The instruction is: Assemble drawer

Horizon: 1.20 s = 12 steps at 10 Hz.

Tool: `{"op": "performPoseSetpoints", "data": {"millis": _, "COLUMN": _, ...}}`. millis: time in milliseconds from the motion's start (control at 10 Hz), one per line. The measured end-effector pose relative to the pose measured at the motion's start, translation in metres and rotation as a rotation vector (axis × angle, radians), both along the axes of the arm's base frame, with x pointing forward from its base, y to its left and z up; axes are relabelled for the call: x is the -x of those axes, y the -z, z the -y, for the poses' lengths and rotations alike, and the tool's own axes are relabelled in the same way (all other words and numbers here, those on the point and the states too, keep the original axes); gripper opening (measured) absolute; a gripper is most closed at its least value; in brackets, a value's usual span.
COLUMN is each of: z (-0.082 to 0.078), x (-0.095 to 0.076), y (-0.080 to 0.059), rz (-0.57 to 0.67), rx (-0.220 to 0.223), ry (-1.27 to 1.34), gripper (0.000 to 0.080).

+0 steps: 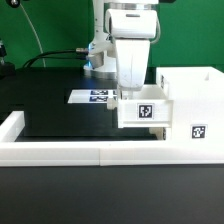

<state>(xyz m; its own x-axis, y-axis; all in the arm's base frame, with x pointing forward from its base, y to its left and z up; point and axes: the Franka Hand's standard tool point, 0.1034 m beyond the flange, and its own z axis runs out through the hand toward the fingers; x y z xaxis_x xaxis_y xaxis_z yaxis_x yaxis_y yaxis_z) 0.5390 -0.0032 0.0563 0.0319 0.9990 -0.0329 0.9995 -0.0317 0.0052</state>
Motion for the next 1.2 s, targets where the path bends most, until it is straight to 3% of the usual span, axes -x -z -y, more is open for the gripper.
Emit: {"op": "performPoseSetpoints", "data": {"millis": 1200, "z": -0.009, "x": 0.001, "y": 0.001, "rz": 0.003, "rx": 0.000, "ry": 0.029, "gripper": 0.0046}}
